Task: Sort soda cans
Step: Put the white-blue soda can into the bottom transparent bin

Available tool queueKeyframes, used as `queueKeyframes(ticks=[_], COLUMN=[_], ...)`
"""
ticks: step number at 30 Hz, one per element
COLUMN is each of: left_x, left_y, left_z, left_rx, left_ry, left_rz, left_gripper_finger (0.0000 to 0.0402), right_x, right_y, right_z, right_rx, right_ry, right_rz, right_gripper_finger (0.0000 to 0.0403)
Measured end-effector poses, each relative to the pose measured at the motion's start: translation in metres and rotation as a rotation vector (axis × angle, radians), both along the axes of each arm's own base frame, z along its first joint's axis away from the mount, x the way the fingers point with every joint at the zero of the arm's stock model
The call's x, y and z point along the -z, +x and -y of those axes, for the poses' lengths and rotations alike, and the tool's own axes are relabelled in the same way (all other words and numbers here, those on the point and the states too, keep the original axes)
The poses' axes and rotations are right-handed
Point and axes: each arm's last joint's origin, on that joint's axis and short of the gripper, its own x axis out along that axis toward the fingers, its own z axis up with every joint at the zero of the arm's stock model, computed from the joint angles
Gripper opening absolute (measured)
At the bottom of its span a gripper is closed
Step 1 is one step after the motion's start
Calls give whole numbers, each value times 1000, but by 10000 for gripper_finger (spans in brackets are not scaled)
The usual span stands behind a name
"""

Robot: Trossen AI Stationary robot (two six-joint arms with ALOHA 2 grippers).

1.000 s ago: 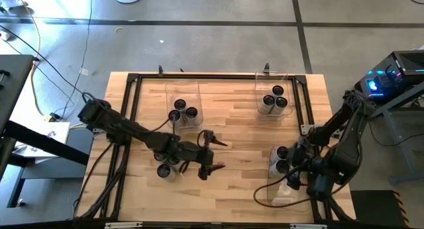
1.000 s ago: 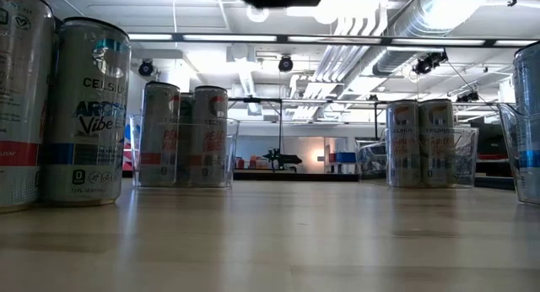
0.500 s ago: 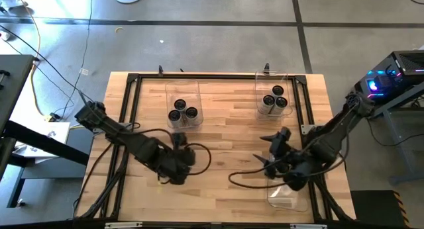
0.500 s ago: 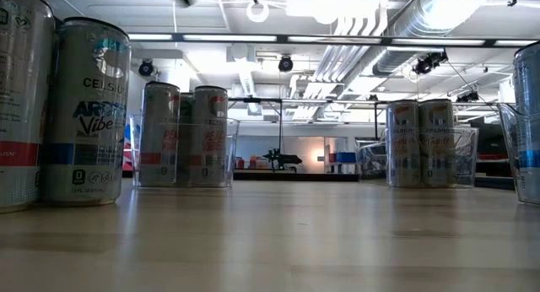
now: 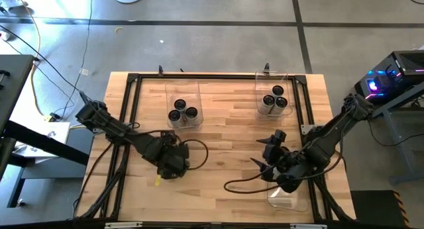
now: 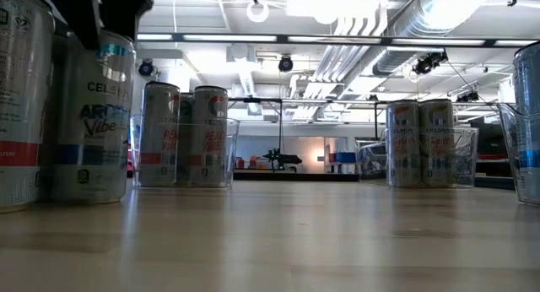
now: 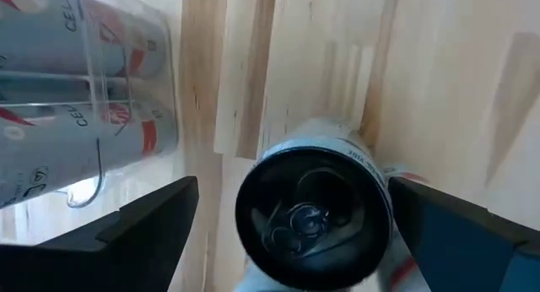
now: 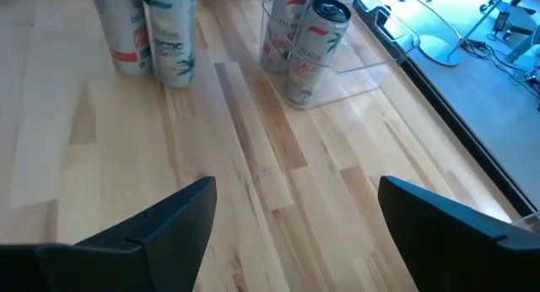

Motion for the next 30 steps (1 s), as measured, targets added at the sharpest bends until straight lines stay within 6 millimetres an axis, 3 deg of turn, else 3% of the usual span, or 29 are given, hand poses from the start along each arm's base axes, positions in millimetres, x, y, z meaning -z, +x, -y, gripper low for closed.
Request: queueKeyframes(ticks=[8, 22, 30], left_x=[2, 2, -8], left_y=[10, 13, 31], left_z=[-11, -17, -16], left_rx=[35, 108, 181], left_ry=[-106, -137, -193], left_rz=[-20, -53, 108], left_gripper_finger=[367, 247, 244], right_x=[-1, -1, -3], right_y=[-3, -2, -3], right_z=[-6, -8, -7], right_rx=[-24, -26, -31], right_ry=[21, 30, 37], right_rz=[15, 26, 36], right_gripper_finger=[326, 326, 326])
